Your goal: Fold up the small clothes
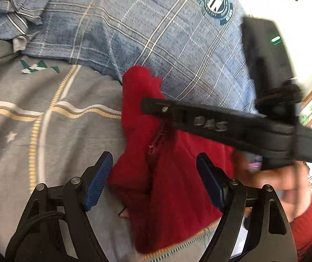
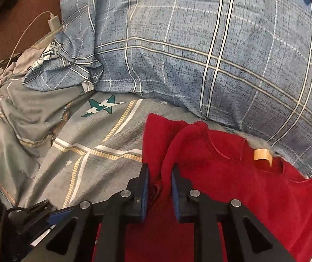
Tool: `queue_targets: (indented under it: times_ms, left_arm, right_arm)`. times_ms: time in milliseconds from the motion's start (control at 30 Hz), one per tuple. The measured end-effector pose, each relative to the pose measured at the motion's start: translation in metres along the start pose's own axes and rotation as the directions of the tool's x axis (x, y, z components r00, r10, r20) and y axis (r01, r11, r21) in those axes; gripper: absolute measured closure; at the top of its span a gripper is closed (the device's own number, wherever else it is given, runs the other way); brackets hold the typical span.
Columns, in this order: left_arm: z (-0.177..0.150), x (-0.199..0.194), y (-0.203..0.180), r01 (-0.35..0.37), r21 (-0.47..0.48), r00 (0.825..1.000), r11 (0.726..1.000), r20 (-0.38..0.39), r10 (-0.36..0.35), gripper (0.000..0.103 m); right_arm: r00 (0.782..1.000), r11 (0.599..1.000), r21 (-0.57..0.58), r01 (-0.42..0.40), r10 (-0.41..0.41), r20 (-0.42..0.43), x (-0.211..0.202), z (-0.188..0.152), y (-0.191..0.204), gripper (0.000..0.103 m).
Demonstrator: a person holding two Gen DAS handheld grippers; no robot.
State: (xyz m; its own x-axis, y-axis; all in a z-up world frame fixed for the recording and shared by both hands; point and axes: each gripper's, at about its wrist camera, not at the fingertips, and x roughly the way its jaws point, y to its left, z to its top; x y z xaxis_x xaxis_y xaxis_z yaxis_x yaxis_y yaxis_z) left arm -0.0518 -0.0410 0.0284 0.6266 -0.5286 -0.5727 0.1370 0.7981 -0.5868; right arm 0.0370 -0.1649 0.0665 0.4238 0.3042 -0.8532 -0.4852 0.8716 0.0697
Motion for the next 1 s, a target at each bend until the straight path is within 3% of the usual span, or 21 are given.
queue_targets:
  times_ms: [67,167,233,300,333,367,433,600,633,667,733,900,1000]
  left_arm:
    - [-0.002,0.009,0.002,0.004,-0.012,1.000,1.000,-0.010,-0.004,0.024]
    - [-0.004,0.009,0.000,0.030,0.003,1.000,1.000,0.011,-0.030,0.037]
    - [-0.003,0.004,-0.005,0.043,0.024,0.998,0.999,0.036,-0.044,0.039]
    - [-0.002,0.000,-0.009,0.058,0.041,0.997,0.997,0.057,-0.061,0.039]
    - [-0.001,0.000,-0.009,0.057,0.048,0.996,0.997,0.058,-0.060,0.039]
    - [0.000,0.000,-0.010,0.056,0.055,0.997,0.997,0.057,-0.059,0.039]
    - [0.000,0.001,-0.011,0.053,0.053,0.997,0.997,0.055,-0.056,0.039]
    - [0.002,0.005,-0.009,0.028,0.045,0.999,0.999,0.040,-0.030,0.043]
    - [0.002,0.006,-0.008,0.030,0.037,0.999,0.999,0.037,-0.032,0.043]
    - [0.002,0.006,-0.008,0.031,0.033,0.999,0.999,0.035,-0.032,0.043]
    - [0.003,0.005,-0.010,0.031,0.040,0.999,0.999,0.030,-0.033,0.043]
    - [0.003,0.012,-0.018,0.018,0.055,1.000,0.998,-0.024,-0.017,0.031]
    - [-0.006,0.017,-0.023,-0.013,0.086,0.999,0.996,-0.042,0.017,0.031]
  right_arm:
    - [1.000,1.000,0.002,-0.006,0.006,0.001,-0.001,0.002,0.002,0.086]
    - [1.000,1.000,0.004,-0.017,0.017,-0.004,-0.006,0.000,-0.002,0.086]
    - [1.000,1.000,0.006,-0.013,0.013,-0.004,-0.006,0.001,-0.003,0.084]
    - [1.000,1.000,0.005,-0.005,0.005,0.001,-0.008,0.003,-0.005,0.059]
    - [1.000,1.000,0.009,0.016,-0.016,-0.003,-0.007,0.005,-0.004,0.031]
    - [0.999,0.999,0.018,0.038,-0.038,-0.001,-0.007,0.007,-0.004,0.023]
    - [1.000,1.000,0.010,0.023,-0.023,0.001,-0.003,0.010,0.000,0.023]
    - [0.989,0.999,-0.029,0.039,-0.043,-0.140,0.032,0.018,0.016,0.023]
    - [0.986,0.999,-0.033,0.039,-0.044,-0.160,0.038,0.018,0.015,0.031]
    - [0.984,0.999,-0.032,0.040,-0.045,-0.171,0.041,0.017,0.013,0.051]
    - [0.982,1.000,-0.021,0.006,-0.010,-0.187,0.039,0.012,0.006,0.075]
    - [0.997,1.000,-0.005,0.007,-0.007,-0.082,0.008,0.004,-0.016,0.083]
    - [0.999,1.000,0.029,-0.009,0.010,-0.040,-0.007,0.002,-0.029,0.083]
